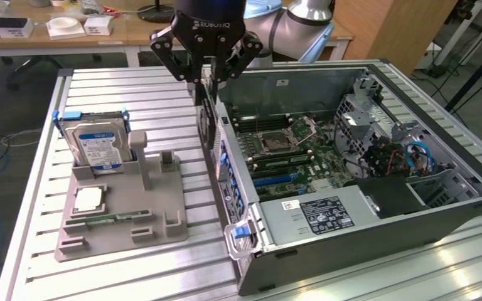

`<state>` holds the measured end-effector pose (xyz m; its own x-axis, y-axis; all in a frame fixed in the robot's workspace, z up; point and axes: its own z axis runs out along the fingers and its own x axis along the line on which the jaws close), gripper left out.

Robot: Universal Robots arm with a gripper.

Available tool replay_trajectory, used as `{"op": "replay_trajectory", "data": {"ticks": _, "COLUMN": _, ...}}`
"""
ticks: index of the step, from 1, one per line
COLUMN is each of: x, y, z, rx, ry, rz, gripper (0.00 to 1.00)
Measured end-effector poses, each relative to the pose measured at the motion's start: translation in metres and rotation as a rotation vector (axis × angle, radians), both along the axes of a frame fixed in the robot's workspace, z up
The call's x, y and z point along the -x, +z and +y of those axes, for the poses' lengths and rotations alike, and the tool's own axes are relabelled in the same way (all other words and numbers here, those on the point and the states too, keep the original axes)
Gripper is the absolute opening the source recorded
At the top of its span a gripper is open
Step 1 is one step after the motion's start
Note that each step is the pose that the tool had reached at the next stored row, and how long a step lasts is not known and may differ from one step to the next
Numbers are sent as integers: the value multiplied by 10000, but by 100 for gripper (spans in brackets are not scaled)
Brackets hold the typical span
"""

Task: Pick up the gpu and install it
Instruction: 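Pick up the gpu and move the gpu toward the slot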

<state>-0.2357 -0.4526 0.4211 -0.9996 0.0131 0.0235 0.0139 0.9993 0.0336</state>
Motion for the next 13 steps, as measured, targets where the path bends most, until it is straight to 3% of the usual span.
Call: {"op": "replay_trajectory", "data": {"ticks": 13, "x": -259, "y": 0, "z": 0, "rx": 0, "ry": -1, "rz": 0, "gripper": 26}}
